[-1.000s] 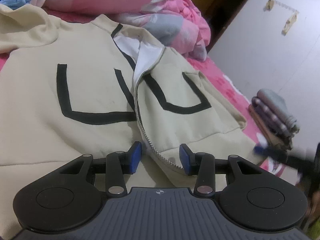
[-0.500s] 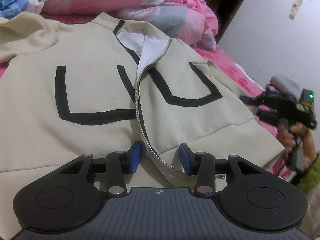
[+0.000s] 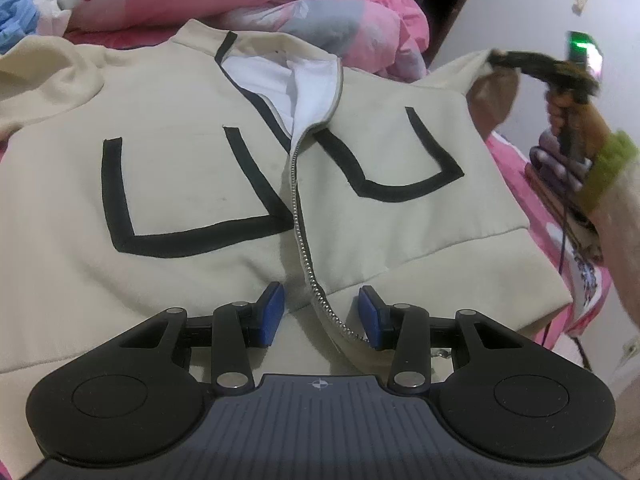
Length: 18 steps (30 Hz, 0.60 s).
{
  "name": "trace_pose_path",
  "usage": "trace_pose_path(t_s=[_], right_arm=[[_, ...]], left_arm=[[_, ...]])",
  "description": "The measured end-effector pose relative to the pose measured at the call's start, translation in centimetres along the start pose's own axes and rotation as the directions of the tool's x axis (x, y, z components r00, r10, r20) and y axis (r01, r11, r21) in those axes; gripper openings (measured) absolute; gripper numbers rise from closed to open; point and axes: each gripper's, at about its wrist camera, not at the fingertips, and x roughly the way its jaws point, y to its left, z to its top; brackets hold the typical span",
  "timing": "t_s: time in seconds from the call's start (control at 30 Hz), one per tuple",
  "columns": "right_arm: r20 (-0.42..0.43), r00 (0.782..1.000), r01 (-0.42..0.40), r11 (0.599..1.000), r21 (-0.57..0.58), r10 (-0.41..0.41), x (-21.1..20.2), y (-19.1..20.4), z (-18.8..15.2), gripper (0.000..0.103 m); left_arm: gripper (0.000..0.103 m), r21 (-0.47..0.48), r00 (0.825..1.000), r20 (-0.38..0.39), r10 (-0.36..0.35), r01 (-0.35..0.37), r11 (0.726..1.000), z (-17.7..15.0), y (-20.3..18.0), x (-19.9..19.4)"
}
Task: Fold clothes
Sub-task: 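Grasp the hoodie hem with the right gripper and pull it flat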
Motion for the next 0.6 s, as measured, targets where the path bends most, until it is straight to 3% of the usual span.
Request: trace_pose_path(t_s=[0.07,0.1,0.13,0.23,0.33,0.43,0.47,0.53,0.6], right_arm=[[-0.074,0.996,0.045,0.994,-0.099,-0.052,2.9,0.8,-1.6,0.017],[-0.137,0.987,0.070,0.990,-0.125,-0.087,4.7,1.0,-2.8,0.027],[-0.219,0.969,0.086,0.987,-0.135,-0.114,6.5,1.0,-4.0,0.041],[-0.371,0.917,0.107,0.985,-0.134,-0.150,8.4,0.4,-6.8,0.048],[-0.312,0.929,0.184,0.980,-0.078,-0.200,4.8,0.0,-6.0,0.058],[-0.232,0.945,0.238,0.971,0.015,-0.228,-1.0,-0.3,-4.7,0.061],[-0.199,0.960,0.214,0.975,0.065,-0.197,-3.5,-0.1,-4.6,0.061],[-0.120,0.991,0.082,0.984,0.159,-0.063,-8.9,0.5,-5.5,0.061],[-0.046,0.996,-0.070,0.981,0.180,0.080,-14.2,2.0,-7.3,0.061]], left_arm=[[0.041,0.011,1.000,-0.001,0.002,-0.002,1.000,0.1,-0.1,0.0],[0.041,0.013,1.000,-0.001,0.002,-0.002,1.000,0.1,-0.1,-0.1],[0.041,0.013,1.000,-0.001,-0.001,0.001,1.000,0.2,0.0,-0.1],[0.041,0.013,1.000,-0.002,-0.010,0.010,1.000,0.5,0.3,-0.4],[0.041,0.009,1.000,0.002,-0.015,0.015,1.000,0.6,0.4,-0.3],[0.041,0.001,1.000,0.006,-0.017,0.017,1.000,0.6,0.5,-0.4],[0.041,-0.006,1.000,0.008,-0.019,0.019,1.000,0.6,0.5,-0.4],[0.041,-0.028,1.000,0.014,-0.023,0.023,0.999,0.6,0.6,-0.5],[0.041,-0.050,1.000,0.018,-0.026,0.026,0.998,0.7,0.7,-0.4]])
